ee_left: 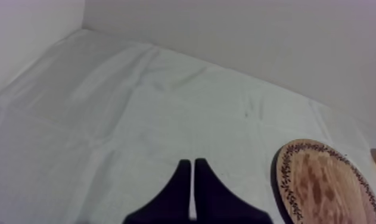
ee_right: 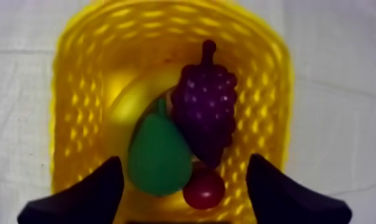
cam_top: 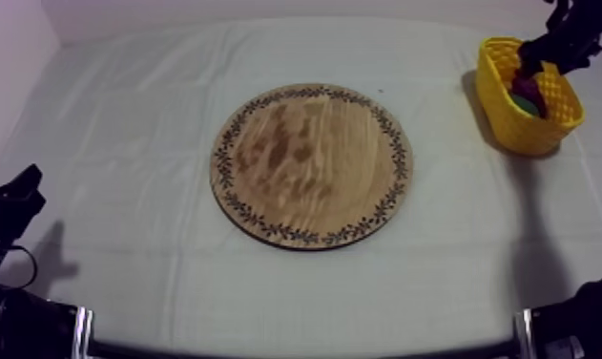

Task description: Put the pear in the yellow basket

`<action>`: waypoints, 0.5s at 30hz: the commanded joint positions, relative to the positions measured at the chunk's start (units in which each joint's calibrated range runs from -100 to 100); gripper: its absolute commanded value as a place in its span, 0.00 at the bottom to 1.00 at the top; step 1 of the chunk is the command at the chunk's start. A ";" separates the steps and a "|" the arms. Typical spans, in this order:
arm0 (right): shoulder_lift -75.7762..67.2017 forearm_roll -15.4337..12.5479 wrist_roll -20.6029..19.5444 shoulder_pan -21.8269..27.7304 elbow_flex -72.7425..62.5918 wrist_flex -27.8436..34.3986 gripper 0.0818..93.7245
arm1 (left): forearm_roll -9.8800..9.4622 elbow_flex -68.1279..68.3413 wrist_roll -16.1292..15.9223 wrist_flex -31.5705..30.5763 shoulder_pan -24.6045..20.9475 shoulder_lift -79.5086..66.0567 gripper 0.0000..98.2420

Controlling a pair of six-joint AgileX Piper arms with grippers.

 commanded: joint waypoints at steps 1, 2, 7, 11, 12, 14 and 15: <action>-6.43 -0.18 0.61 0.12 3.48 -2.95 0.56 | -0.02 0.00 0.01 -0.01 0.01 0.00 0.00; -9.00 -0.40 1.10 0.18 5.49 -4.70 0.55 | -0.02 0.00 0.01 -0.01 0.01 0.00 0.00; -23.82 -1.19 3.03 -0.51 17.35 -13.64 0.52 | -0.02 0.00 0.01 -0.01 0.01 0.00 0.00; -36.29 -2.16 4.11 -2.46 26.71 -17.64 0.51 | -0.02 0.00 0.01 -0.01 0.01 0.00 0.00; -39.40 -2.55 4.48 -3.07 29.09 -18.30 0.51 | -0.02 0.00 0.01 -0.01 0.01 0.00 0.00; -45.74 -3.52 5.50 -4.25 34.09 -19.41 0.49 | -0.02 0.00 0.01 -0.01 0.01 0.00 0.00; -48.95 -4.00 6.01 -4.83 36.72 -20.00 0.49 | -0.02 0.00 0.01 -0.01 0.01 0.00 0.00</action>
